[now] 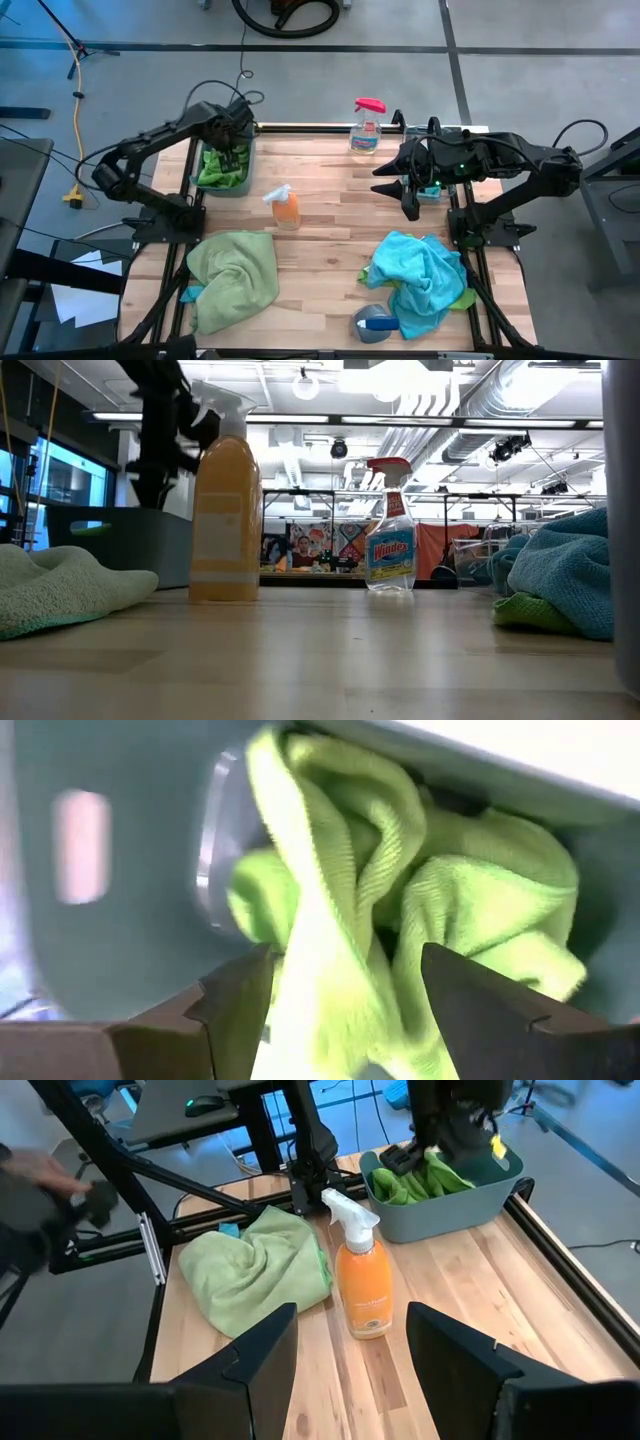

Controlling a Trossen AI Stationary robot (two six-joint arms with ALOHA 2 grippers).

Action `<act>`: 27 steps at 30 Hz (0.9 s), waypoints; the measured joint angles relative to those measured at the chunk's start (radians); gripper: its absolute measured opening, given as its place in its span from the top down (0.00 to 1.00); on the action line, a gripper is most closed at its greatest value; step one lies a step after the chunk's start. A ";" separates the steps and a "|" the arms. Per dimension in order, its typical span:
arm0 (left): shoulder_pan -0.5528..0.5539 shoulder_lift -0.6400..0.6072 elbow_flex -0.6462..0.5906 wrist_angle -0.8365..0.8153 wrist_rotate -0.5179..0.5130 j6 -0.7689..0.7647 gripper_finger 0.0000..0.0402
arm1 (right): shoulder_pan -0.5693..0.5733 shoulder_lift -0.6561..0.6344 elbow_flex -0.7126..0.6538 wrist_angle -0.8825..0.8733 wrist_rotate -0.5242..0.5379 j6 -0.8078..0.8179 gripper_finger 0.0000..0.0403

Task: Sort microfiber towel by color & place in baskets
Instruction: Put the green microfiber towel into the green bin

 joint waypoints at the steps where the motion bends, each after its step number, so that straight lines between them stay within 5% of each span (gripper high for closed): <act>1: 0.000 -0.016 0.015 -0.007 -0.008 0.000 0.39 | 0.000 0.000 0.000 0.000 0.000 -0.002 0.54; 11: 0.000 -0.170 0.095 -0.004 0.032 -0.078 0.43 | 0.000 0.000 0.000 0.000 0.000 -0.009 0.54; 14: 0.000 -0.189 0.055 -0.004 0.055 -0.072 0.57 | 0.000 0.000 0.000 0.000 0.000 -0.009 0.54; 18: 0.005 -0.190 -0.055 0.036 0.049 -0.104 0.92 | 0.000 0.000 0.000 -0.001 0.000 -0.009 0.54; 27: 0.032 -0.187 -0.290 0.295 -0.068 -0.210 1.00 | 0.000 0.000 0.000 0.000 0.000 -0.009 0.54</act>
